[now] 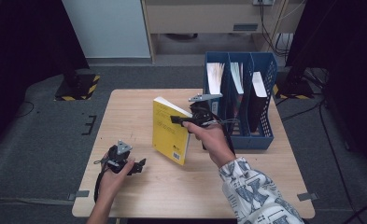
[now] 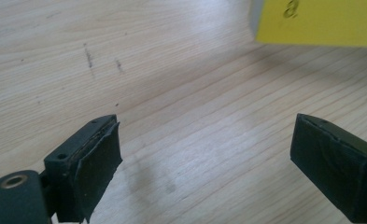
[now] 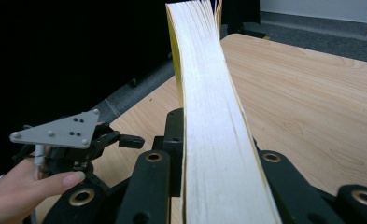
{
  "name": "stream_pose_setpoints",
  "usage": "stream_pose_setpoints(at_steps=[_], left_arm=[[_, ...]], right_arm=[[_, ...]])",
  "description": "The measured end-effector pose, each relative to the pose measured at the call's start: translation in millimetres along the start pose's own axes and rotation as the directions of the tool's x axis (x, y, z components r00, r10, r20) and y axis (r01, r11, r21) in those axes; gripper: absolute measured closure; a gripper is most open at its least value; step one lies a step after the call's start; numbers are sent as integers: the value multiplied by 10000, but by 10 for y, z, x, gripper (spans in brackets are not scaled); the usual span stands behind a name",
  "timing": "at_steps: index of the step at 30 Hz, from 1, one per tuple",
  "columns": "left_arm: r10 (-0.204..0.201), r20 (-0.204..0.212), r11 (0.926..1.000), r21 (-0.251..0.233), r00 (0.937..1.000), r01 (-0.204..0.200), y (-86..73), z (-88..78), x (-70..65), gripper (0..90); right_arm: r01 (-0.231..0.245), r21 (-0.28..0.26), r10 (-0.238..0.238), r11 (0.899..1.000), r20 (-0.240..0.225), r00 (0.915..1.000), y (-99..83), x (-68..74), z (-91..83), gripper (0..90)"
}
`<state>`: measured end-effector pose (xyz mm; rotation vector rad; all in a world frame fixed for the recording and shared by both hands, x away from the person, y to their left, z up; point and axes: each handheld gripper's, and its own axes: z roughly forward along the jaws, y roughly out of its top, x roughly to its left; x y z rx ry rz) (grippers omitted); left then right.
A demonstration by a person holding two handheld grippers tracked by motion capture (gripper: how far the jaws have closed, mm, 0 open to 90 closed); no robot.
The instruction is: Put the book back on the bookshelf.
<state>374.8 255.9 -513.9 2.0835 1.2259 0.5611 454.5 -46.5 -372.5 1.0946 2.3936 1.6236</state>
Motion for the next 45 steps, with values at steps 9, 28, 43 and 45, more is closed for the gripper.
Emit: stream_pose_setpoints(at_steps=[9,28,43,45], left_arm=[[-12,-65,9991,413,10000,14,-26,55,5,93],[-155,-144,9967,798,9998,166,-76,94,54,78],[-299,-106,9953,919,9995,308,-95,121,55,59],[-351,-83,9954,894,9993,357,-99,124,57,56]], right_arm=[[-43,-132,43,9999,37,10000,-65,-11,-131,750],[-460,-437,454,9980,-145,9989,-233,-80,-411,750],[-628,-551,624,9965,-84,9980,-353,-154,-661,749],[-691,-586,689,9959,-56,9976,-369,-175,-699,749]])
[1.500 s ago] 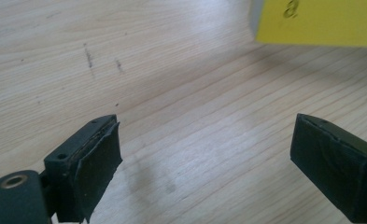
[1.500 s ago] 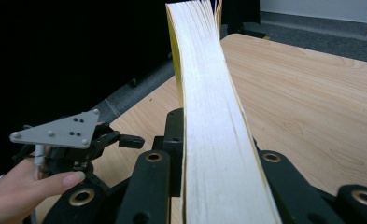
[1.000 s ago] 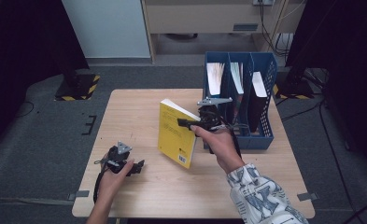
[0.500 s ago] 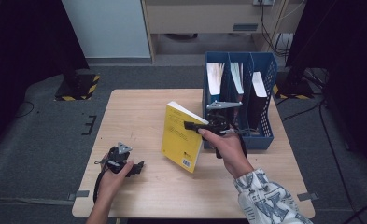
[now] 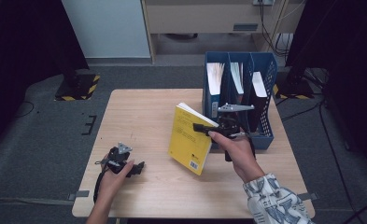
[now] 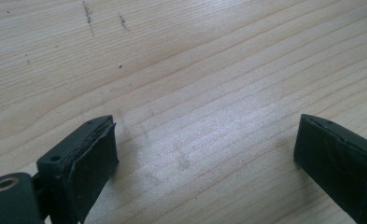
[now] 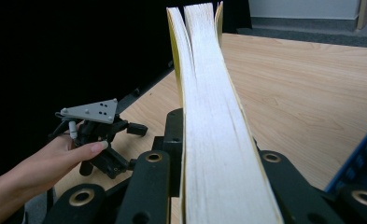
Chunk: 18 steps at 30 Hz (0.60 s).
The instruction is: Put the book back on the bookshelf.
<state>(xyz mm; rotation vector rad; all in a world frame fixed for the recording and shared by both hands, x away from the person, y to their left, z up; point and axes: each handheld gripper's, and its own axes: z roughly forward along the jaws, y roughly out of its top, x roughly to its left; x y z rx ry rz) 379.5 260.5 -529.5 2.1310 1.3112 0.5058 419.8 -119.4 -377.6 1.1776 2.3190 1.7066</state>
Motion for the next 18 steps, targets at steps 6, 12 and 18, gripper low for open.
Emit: stream_pose_setpoints(at_steps=[6,12,18], left_arm=[[-121,15,9999,-77,9999,121,-12,11,5,40],[-170,8,9996,-223,9999,170,-23,23,-4,21],[-122,27,9996,-238,9999,123,-29,24,-7,15]], right_arm=[[-70,-23,71,10000,142,9999,-40,-57,-100,749],[-132,-179,135,9998,209,9997,-45,-80,-210,749],[-90,-225,95,9997,229,9997,-56,-66,-330,749]])
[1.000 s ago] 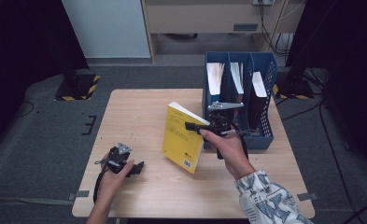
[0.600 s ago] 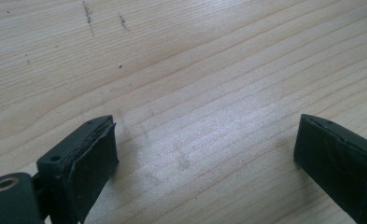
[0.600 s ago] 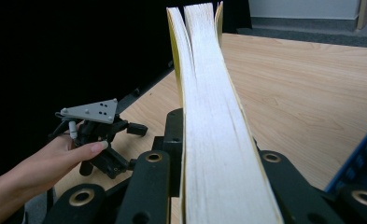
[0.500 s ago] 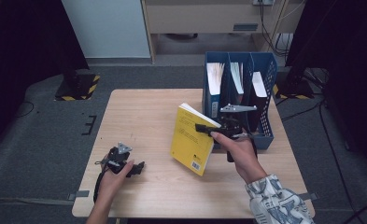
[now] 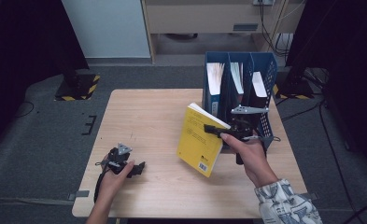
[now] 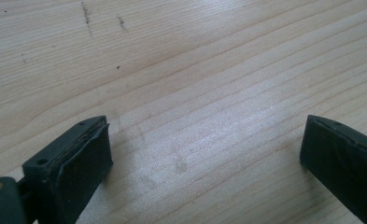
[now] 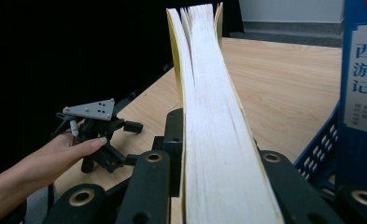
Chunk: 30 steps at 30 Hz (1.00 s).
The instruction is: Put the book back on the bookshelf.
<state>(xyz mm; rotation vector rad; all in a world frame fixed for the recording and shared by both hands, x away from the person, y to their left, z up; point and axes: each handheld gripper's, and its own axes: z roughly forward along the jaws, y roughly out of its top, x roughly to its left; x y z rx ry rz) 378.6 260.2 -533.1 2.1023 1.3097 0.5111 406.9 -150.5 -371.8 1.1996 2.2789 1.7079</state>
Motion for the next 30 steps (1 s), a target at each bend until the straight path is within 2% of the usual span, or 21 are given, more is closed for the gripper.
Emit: stream_pose_setpoints(at_steps=[15,30], left_arm=[[-4,81,9999,-110,10000,5,-8,9,-11,5],[39,87,9999,-166,10000,-37,-15,13,-16,0]], right_arm=[[-174,-225,178,9996,148,9997,16,-37,-279,749],[-306,-400,330,9987,607,9976,14,-144,-589,749]])
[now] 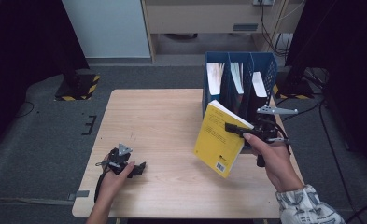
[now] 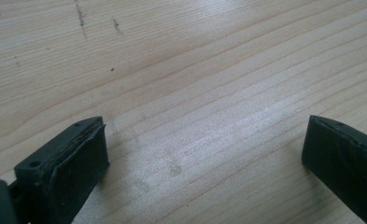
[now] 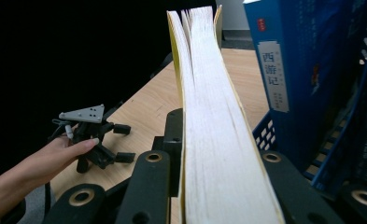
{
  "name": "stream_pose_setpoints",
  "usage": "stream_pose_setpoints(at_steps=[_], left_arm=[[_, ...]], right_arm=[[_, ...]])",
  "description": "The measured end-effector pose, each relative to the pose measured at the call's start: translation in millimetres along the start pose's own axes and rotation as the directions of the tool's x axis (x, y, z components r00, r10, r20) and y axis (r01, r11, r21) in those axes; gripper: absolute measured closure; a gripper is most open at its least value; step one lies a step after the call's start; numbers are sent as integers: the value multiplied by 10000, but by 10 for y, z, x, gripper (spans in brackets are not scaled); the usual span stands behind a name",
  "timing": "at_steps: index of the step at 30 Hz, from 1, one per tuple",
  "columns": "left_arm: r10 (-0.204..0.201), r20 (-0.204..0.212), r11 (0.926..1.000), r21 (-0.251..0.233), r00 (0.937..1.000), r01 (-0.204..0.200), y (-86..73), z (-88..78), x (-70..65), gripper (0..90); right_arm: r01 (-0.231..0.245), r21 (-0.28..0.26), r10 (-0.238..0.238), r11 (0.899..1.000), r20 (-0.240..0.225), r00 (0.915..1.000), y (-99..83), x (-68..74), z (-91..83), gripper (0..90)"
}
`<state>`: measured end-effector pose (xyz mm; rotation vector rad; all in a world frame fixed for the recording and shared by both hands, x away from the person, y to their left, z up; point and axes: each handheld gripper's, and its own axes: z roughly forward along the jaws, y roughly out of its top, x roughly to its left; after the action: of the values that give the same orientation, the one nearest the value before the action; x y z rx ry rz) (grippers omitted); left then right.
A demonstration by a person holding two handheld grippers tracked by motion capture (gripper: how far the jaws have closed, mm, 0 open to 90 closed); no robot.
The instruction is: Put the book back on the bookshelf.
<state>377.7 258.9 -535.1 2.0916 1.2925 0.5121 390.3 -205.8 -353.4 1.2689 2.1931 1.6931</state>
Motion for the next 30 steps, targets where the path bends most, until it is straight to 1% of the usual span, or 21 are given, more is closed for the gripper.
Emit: stream_pose_setpoints(at_steps=[2,3,9,10,20,21,28,30], left_arm=[[4,2,10000,1,10000,-4,0,0,0,0],[6,6,10000,-3,10000,-6,0,1,0,0],[11,7,10000,-20,10000,-11,-2,2,-3,0],[10,9,10000,-17,10000,-10,-1,2,-4,0],[18,13,10000,-19,10000,-18,-2,1,-5,0],[20,14,10000,-23,10000,-20,-3,1,-5,0],[17,13,10000,-22,10000,-17,-3,1,-7,0],[18,11,10000,-24,10000,-18,-3,1,-7,0]], right_arm=[[-31,-27,31,10000,3,10000,-2,-7,-21,749],[-101,-50,101,9999,22,9999,-4,-25,-76,749],[-227,-224,230,9995,136,9996,4,-68,-186,749],[-212,-262,217,9994,202,9996,10,-84,-229,749],[-435,-510,451,9978,302,9985,38,-147,-391,749],[-456,-578,474,9973,302,9984,51,-155,-425,749],[-445,-752,474,9962,373,9982,111,-159,-513,749],[-462,-807,500,9957,449,9977,140,-173,-562,749]])
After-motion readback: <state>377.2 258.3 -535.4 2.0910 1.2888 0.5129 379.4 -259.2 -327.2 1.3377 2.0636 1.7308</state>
